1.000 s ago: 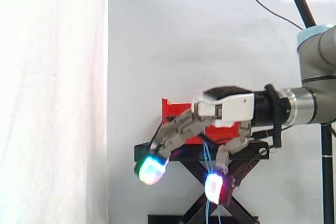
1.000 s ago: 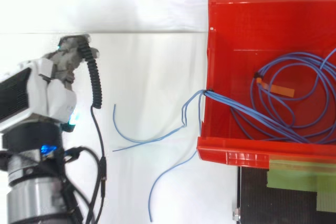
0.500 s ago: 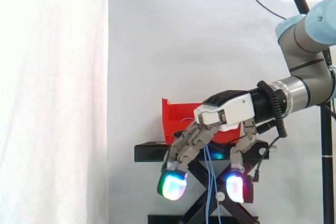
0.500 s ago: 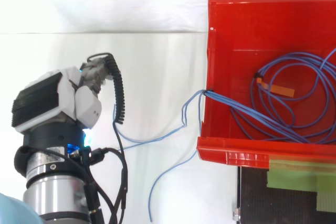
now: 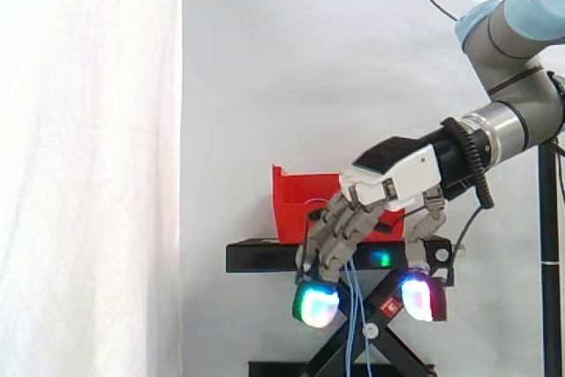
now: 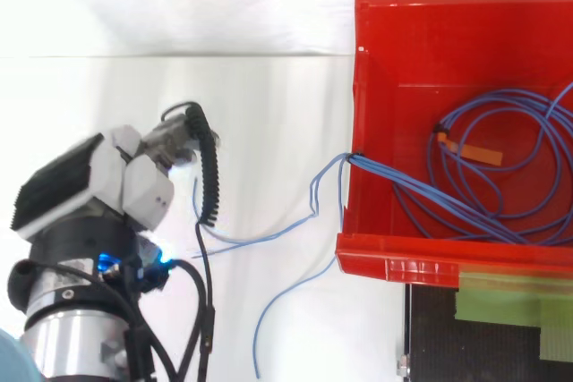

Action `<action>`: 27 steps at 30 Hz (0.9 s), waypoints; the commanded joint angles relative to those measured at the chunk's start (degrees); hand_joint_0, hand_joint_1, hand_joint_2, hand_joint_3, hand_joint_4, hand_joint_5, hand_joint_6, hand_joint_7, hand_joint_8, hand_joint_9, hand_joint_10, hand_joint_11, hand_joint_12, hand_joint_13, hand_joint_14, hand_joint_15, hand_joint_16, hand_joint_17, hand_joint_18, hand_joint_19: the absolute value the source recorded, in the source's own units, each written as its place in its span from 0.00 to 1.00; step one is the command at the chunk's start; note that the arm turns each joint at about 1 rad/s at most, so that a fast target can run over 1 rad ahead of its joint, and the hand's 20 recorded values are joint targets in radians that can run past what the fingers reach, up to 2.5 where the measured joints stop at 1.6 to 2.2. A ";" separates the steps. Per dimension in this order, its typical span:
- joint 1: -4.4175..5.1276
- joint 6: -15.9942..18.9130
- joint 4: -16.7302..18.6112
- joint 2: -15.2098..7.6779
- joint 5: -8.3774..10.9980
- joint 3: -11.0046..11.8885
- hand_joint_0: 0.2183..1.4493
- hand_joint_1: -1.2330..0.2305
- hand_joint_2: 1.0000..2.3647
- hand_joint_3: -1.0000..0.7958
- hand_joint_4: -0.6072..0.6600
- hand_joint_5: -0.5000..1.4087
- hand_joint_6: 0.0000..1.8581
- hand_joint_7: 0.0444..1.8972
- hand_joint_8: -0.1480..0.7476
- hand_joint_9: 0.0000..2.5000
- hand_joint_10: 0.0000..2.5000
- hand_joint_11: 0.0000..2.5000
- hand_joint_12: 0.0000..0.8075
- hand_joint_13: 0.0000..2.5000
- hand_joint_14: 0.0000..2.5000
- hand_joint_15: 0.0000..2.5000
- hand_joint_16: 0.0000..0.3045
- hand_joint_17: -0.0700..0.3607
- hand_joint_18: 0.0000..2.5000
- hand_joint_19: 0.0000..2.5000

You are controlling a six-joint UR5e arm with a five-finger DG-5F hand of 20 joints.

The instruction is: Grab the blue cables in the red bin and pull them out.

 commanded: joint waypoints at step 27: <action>-0.26 -19.69 5.14 0.00 3.58 -1.45 0.40 0.18 0.00 0.00 0.64 0.54 0.01 0.18 0.49 0.26 0.01 0.26 0.49 0.17 0.01 0.16 0.19 0.46 0.20 0.26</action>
